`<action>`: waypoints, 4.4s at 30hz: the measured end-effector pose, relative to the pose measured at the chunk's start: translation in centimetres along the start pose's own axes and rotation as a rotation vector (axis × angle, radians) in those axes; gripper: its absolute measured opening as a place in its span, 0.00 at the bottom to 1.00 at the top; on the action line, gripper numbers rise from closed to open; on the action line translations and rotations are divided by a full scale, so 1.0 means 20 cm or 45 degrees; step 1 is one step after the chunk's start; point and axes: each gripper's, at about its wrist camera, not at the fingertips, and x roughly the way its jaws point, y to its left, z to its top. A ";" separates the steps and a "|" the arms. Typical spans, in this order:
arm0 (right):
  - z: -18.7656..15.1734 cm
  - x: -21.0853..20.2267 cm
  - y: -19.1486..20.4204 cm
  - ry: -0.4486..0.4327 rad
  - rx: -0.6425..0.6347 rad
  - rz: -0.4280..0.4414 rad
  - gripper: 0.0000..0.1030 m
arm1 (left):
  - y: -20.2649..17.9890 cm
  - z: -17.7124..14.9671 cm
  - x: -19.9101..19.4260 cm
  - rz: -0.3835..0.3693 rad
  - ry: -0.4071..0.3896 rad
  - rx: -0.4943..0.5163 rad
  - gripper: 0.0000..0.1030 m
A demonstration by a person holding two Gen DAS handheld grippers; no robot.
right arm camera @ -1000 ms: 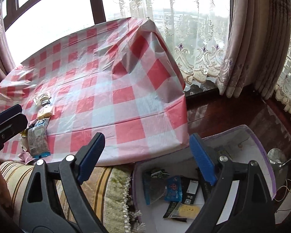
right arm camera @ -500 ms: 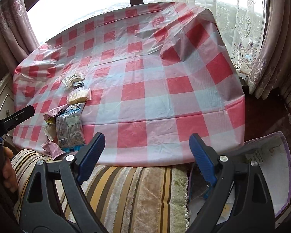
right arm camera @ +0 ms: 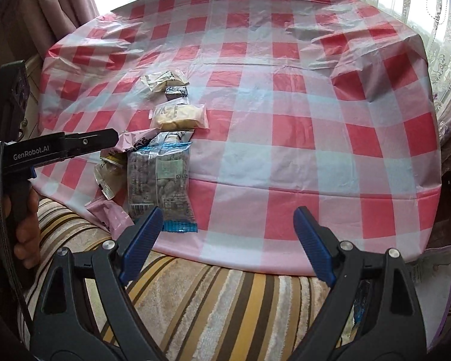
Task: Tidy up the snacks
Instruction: 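Move both tools back over the table toward the remaining snacks, then grasp the pink bar with the left tool while the right tool grasps the peanut bag, then carry the pink bar and the peanut bag to the white box with both tools, then open both tools to drop the pink bar and peanut bag into the box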
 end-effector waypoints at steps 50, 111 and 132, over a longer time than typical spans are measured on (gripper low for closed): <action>0.16 0.37 0.20 0.163 0.017 -0.051 0.62 | 0.06 -0.03 0.04 0.040 0.072 0.114 0.31; -0.48 -0.24 -0.97 -0.019 0.600 -0.324 0.62 | -1.19 -0.33 0.32 -0.074 0.250 0.839 0.18; -0.68 -0.34 -1.30 -0.047 0.769 -0.433 0.63 | -1.61 -0.66 0.53 -0.332 0.574 0.922 0.20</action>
